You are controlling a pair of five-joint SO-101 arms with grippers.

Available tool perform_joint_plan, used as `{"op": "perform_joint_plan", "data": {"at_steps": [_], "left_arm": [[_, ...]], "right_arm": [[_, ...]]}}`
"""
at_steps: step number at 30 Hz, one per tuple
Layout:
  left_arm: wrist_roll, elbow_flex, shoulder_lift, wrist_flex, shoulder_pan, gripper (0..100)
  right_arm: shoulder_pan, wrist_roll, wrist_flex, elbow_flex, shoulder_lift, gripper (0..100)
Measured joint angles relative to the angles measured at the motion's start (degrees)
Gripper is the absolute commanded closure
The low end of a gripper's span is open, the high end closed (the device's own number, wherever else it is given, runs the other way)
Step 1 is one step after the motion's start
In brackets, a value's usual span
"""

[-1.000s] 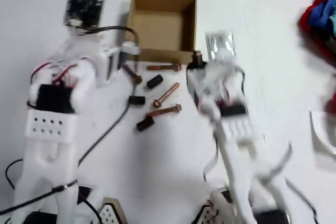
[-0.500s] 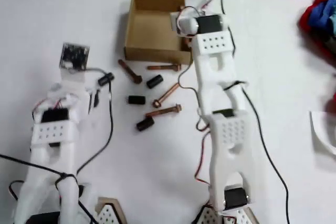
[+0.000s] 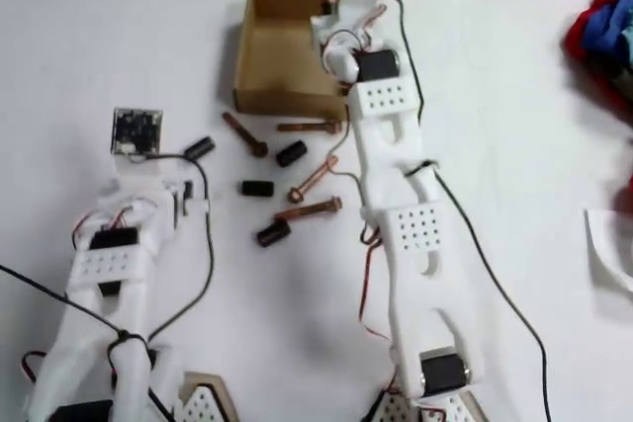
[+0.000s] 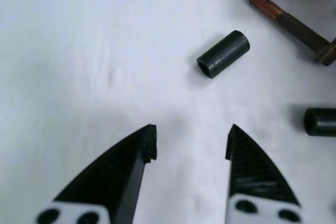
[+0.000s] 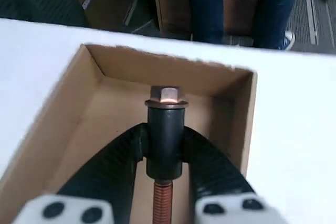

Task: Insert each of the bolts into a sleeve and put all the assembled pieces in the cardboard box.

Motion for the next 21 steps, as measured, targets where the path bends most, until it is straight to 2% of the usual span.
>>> {"op": "perform_joint_plan", "data": {"at_steps": [6,14,19,21], "left_arm": [[0.0,0.97,0.0,-2.81,0.0,77],[0.0,1.14,0.0,-2.9,0.0,77],[0.0,1.14,0.0,-2.9,0.0,77],[0.0,1.14,0.0,-2.99,0.0,77]], "right_arm": [[0.09,-3.34,-0.09,4.84,0.09,97.8],[0.18,-3.96,-0.44,5.63,1.58,97.0],[0.35,-3.96,-0.44,5.63,2.73,82.2],[0.35,-3.96,-0.53,5.54,2.64,81.5]]}}
